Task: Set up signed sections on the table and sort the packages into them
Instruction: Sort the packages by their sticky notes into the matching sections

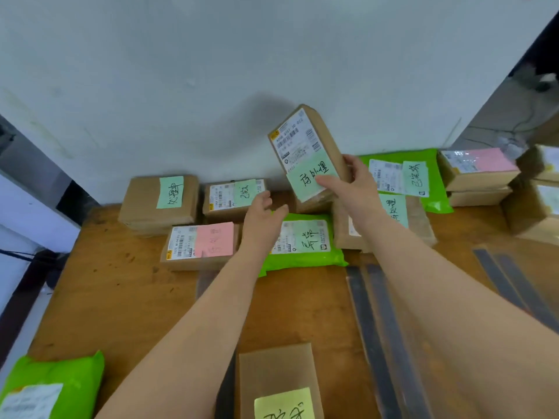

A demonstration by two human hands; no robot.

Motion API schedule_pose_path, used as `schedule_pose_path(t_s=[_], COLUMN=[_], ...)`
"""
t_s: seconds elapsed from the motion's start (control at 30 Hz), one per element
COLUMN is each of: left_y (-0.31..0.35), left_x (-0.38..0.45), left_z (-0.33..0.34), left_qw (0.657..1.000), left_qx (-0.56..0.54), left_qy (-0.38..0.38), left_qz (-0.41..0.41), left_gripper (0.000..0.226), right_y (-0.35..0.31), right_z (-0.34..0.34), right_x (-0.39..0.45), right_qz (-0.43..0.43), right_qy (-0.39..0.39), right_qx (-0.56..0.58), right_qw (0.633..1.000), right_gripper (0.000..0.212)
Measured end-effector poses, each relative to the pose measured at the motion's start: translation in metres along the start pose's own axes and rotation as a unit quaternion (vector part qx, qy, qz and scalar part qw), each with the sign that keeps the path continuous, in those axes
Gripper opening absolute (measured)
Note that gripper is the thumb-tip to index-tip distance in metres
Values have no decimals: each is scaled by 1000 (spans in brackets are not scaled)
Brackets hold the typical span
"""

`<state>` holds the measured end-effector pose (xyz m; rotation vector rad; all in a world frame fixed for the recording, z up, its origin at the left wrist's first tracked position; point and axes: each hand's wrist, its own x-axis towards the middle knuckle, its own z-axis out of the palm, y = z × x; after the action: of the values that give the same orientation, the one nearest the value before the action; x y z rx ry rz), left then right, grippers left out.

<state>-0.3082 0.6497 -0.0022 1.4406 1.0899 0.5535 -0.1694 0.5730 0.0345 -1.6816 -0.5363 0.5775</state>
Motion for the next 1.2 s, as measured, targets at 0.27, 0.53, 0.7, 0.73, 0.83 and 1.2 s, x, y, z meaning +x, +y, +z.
schedule_pose_path(t_s=[0.27,0.53,0.7,0.73,0.83,1.2], left_y=[2,-21,-24,-24,-20,49], left_x=[-12,-5,-5,-5,-6,-33], left_z=[82,114,122,123,122,80], left_qw=[993,985,986,985,977,953], left_qx=[51,65,-30,-56,-128,-298], left_qy=[-92,-105,-78,-65,-26,43], left_qz=[-50,-118,-146,-151,-166,-40], left_gripper=[60,67,68,70,67,43], right_y=[19,62,69,69,63,2], right_z=[-110,-153,-159,-159,-160,-169], right_x=[-6,-9,-7,-7,-9,-43], right_qz=[26,77,92,91,83,28], right_qy=[79,122,121,121,121,90], right_qx=[117,163,178,179,176,278], right_qw=[990,976,972,972,973,956], right_gripper=[41,47,46,46,45,18])
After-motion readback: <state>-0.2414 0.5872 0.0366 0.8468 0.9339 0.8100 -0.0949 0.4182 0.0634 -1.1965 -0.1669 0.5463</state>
